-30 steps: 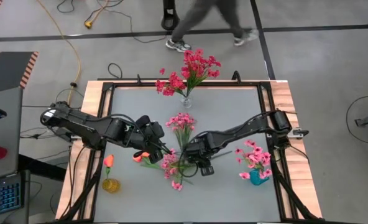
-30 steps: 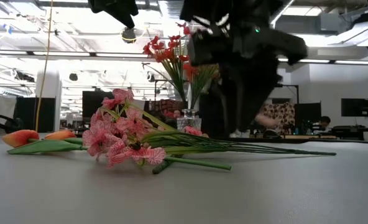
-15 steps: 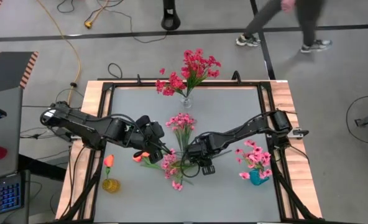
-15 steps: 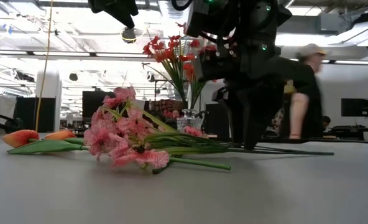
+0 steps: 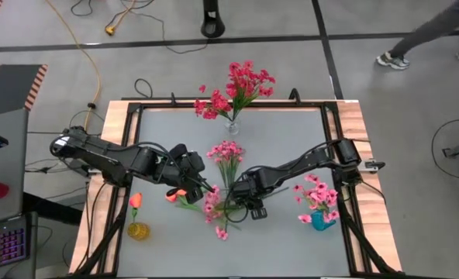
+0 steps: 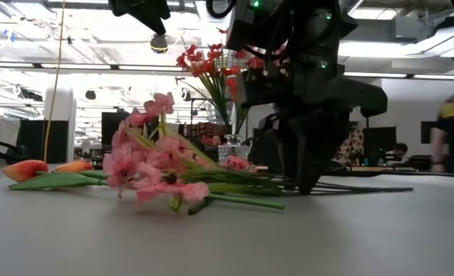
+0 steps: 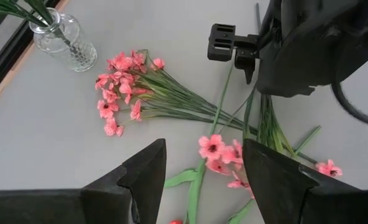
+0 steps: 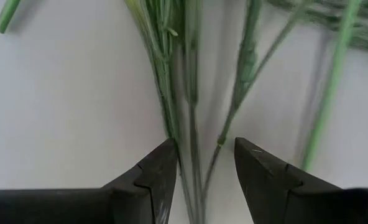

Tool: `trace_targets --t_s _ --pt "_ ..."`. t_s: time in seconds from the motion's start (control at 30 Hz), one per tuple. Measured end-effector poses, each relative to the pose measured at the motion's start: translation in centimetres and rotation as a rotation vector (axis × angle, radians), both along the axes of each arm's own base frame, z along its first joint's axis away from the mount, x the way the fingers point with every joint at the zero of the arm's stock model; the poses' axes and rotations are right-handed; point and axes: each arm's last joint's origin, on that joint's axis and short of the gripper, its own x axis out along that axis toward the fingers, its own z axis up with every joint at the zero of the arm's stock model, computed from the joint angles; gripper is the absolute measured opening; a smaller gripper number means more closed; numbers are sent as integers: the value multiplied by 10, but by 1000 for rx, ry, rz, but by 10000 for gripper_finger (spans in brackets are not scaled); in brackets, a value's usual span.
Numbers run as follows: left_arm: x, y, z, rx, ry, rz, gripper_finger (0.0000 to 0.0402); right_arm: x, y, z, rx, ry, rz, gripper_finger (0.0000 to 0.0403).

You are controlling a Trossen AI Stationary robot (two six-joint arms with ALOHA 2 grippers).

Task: Sort flowers into vase by color
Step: Put the bottom pink flowers into the blue vase

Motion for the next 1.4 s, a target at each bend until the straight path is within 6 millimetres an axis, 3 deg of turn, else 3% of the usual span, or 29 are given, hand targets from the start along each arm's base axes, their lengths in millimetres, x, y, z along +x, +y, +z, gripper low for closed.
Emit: trace_targets --t_s 0.23,0.57,0.73,0.83,1.1,1.4 --pt "0 0 0 -5 3 -1 200 1 0 -4 5 6 -4 161" --pt "0 0 0 -6 3 -1 200 1 1 -4 48 18 3 26" --pt "2 -1 2 -17 -33 -2 200 -1 -1 3 57 11 0 23" --pt "0 0 7 -21 -63 -11 200 -5 -5 16 67 1 -7 28" --pt "-19 6 29 -15 -163 27 200 -23 -27 79 95 -126 -54 22" --pt "-30 11 40 -4 -223 72 200 -61 -53 145 47 -278 -154 22"
